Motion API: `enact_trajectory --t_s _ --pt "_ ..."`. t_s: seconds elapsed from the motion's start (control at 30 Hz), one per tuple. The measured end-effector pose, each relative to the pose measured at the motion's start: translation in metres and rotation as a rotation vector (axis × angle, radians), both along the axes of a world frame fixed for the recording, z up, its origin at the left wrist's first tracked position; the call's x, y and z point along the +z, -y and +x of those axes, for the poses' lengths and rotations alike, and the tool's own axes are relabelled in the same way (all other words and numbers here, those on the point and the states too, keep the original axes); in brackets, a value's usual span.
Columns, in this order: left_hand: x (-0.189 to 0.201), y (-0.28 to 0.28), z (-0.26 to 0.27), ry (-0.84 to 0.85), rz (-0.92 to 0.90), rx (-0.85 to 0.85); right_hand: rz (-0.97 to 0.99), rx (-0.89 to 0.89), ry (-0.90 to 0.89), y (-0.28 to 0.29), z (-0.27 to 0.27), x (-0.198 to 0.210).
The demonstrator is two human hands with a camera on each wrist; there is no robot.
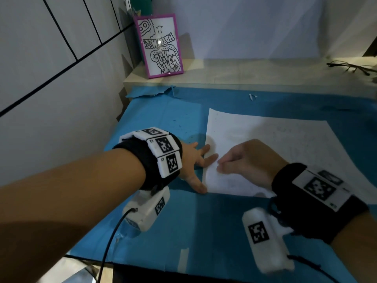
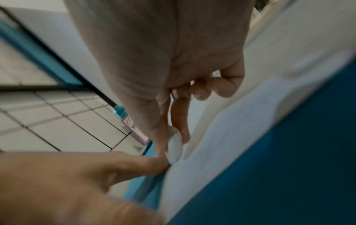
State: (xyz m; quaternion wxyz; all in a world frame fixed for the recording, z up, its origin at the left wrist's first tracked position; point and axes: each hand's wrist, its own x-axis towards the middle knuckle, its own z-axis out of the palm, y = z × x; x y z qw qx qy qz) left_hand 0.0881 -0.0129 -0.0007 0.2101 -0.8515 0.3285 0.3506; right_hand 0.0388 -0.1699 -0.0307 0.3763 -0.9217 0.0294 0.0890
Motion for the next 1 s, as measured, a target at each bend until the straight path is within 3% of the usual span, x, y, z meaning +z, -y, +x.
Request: enact_trajectory --t_s 0.07,0.2,0.3,0.37,0.47,0.53,0.6,0.67,0.77,0.87,0.93,1.0 --pt "-0.001 0.000 0.001 -0.006 0.005 0.004 0.089 -0.030 0.008 0.002 -0.007 -0.007" --pt "-0.001 -0.002 -0.009 0.067 -0.055 -0.033 0.340 -0.339 0.022 0.021 -0.011 -0.019" --pt "-0.009 0.001 -0.043 0.025 -0.205 -0.128 0.412 -0.352 0.008 0.022 -0.014 -0.026" --pt "-0.016 -0.005 -0.057 -0.021 -0.197 -0.115 0.463 -0.353 0.020 0.021 -0.015 -0.028" --pt "-0.014 -0.016 -0.034 0.230 -0.094 0.103 0.480 -0.376 0.022 0.020 -0.015 -0.028" --pt "-0.006 -0.011 -0.029 0.299 -0.158 0.109 0.478 -0.383 0.039 0.019 -0.016 -0.029" --pt "-0.007 0.002 -0.045 0.113 -0.262 -0.038 0.501 -0.389 0.056 0.018 -0.017 -0.029" --pt "-0.014 0.007 -0.055 0.046 -0.187 -0.115 0.519 -0.408 0.072 0.018 -0.018 -0.029" --pt "-0.012 0.008 -0.026 0.242 -0.197 0.070 0.548 -0.448 0.071 0.018 -0.019 -0.028" --pt "-0.005 0.015 -0.007 0.043 -0.331 0.095 0.488 -0.391 0.086 0.017 -0.019 -0.023" --pt "-0.006 0.021 -0.006 -0.056 -0.267 0.073 0.320 -0.304 0.107 0.017 -0.019 -0.015" --pt "-0.009 0.025 -0.008 -0.030 -0.174 0.058 0.150 -0.207 0.070 0.015 -0.019 -0.008"
